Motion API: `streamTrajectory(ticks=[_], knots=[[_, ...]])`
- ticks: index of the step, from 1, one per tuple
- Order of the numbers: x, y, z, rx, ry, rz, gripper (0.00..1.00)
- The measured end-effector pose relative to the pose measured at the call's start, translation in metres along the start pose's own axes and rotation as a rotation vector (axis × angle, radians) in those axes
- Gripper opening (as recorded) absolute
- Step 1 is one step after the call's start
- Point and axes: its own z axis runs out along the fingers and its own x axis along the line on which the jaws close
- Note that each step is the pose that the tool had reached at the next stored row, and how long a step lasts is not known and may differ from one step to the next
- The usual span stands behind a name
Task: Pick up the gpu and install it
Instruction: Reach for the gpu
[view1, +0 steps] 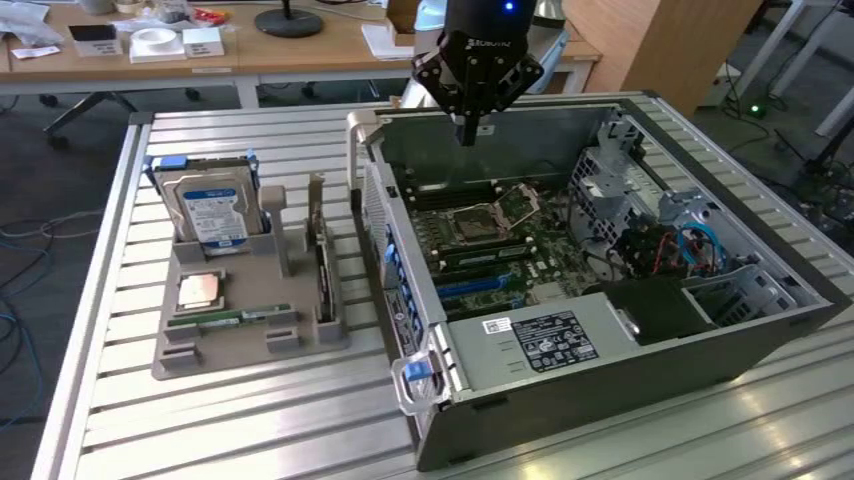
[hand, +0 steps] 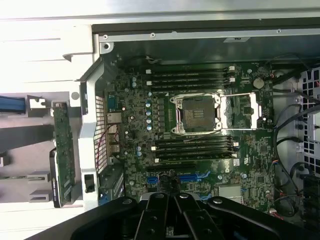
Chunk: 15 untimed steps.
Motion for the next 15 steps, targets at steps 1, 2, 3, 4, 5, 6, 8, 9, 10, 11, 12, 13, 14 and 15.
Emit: streamTrajectory(ticks=[1,2,3,4,5,6,8,9,10,11,12,13,14,15], knots=[[0.0,0.0,0.0,-0.0001,-0.0001,0.0,0.1],[0.001,-0.0001,0.0,-0.0001,-0.0001,0.0,0.1],[0.002,-0.0002,0.0,-0.0001,0.0,0.0,0.1],[0.003,-0.0002,-0.0001,0.0,0.0,0.0,0.1],[0.003,-0.0003,-0.0001,0.0001,0.0,0.0,0.1],[0.004,-0.0003,-0.0001,0.0,0.0,0.0,0.1],[0.006,-0.0005,-0.0002,0.0,0.0,0.0,0.1],[0.008,-0.0006,-0.0002,0.0,0.0,0.0,0.1],[0.009,-0.0007,-0.0002,0.0,0.0,0.0,0.1],[0.01,-0.0008,-0.0003,0.0,0.0,0.0,0.1],[0.011,-0.0009,-0.0003,0.0,0.0,0.0,0.1],[0.013,-0.001,-0.0004,0.0001,0.0001,0.0,0.1],[0.014,-0.0011,-0.0004,0.0001,0.0,0.0,0.1],[0.015,-0.0012,-0.0004,0.0,0.0,0.0,0.1]])
